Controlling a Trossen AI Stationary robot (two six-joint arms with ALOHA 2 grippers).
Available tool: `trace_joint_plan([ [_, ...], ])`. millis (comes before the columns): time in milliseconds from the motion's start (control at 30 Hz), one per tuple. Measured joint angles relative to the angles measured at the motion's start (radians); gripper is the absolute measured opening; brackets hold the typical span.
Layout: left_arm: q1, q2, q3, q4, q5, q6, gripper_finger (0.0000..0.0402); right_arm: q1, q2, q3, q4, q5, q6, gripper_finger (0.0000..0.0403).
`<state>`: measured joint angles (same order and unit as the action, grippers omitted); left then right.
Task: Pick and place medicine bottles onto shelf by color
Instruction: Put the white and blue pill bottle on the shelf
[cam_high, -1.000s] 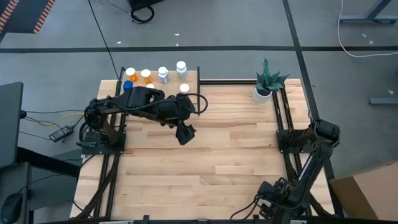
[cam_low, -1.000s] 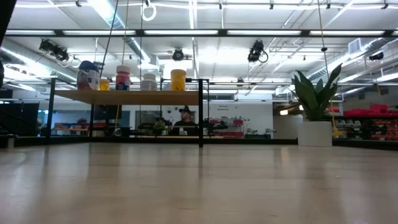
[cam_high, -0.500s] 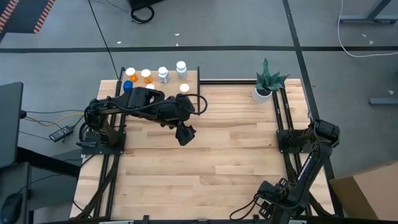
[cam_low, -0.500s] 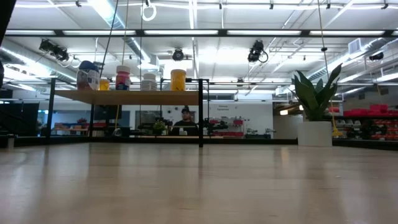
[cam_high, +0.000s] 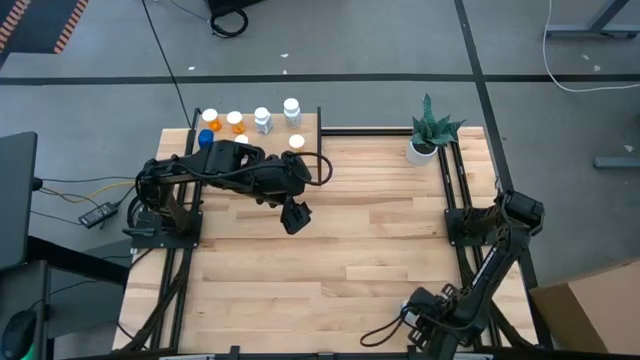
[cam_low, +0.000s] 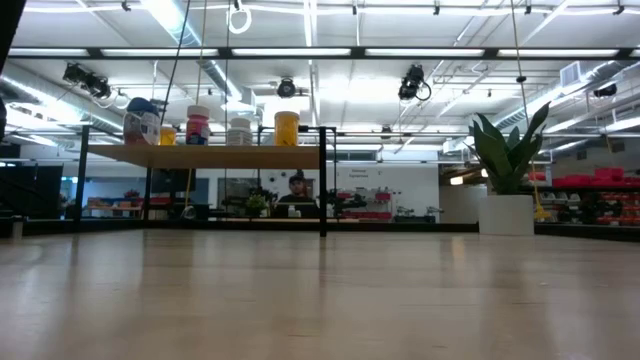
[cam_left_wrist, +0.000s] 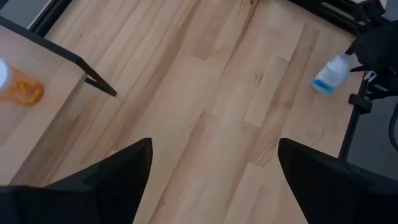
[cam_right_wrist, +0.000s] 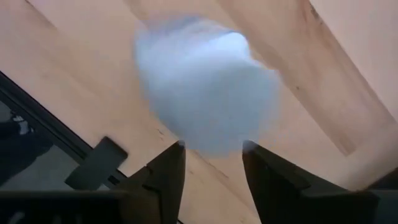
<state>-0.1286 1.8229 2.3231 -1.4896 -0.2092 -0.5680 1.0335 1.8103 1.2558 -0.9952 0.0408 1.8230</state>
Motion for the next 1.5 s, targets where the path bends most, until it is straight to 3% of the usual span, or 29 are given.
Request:
trace_joint_plan([
  [167,0.0,0.0,0.0,0.0,0.0,0.001,0.0353,-0.006,0.0,0.002,0.0,0.002,0.007,0.0185],
  [467,0.0,0.0,0.0,-0.004,0.0,0.002,0.0353,-0.006,0.0,0.04,0.0,0.071,0.01,0.0272],
  [633,0.0,0.0,0.0,-0.004,0.001,-0.031,0.0353,-0.038,0.0,0.04,0.0,0.092,0.014,0.03],
  [833,-0.004,0.001,0.0,-0.004,0.0,-0.057,0.0353,-0.118,-0.001,0.04,0.0,0.174,-0.04,0.031],
  [1000,-0.023,0.001,0.0,-0.048,0.001,-0.072,0.0353,-0.2,-0.001,0.04,-0.005,0.257,-0.278,0.031],
  [1100,-0.04,0.001,0.0,-0.087,0.001,-0.076,0.0353,-0.243,-0.003,0.016,-0.018,0.237,-0.393,0.031],
  [1300,-0.075,-0.004,0.0,-0.081,0.001,-0.104,0.0353,-0.279,-0.003,-0.048,-0.048,0.103,-0.413,0.031],
  [1500,-0.096,-0.005,0.0,-0.081,0.0,-0.106,0.0353,-0.278,-0.003,-0.05,0.012,0.126,-0.464,0.031],
])
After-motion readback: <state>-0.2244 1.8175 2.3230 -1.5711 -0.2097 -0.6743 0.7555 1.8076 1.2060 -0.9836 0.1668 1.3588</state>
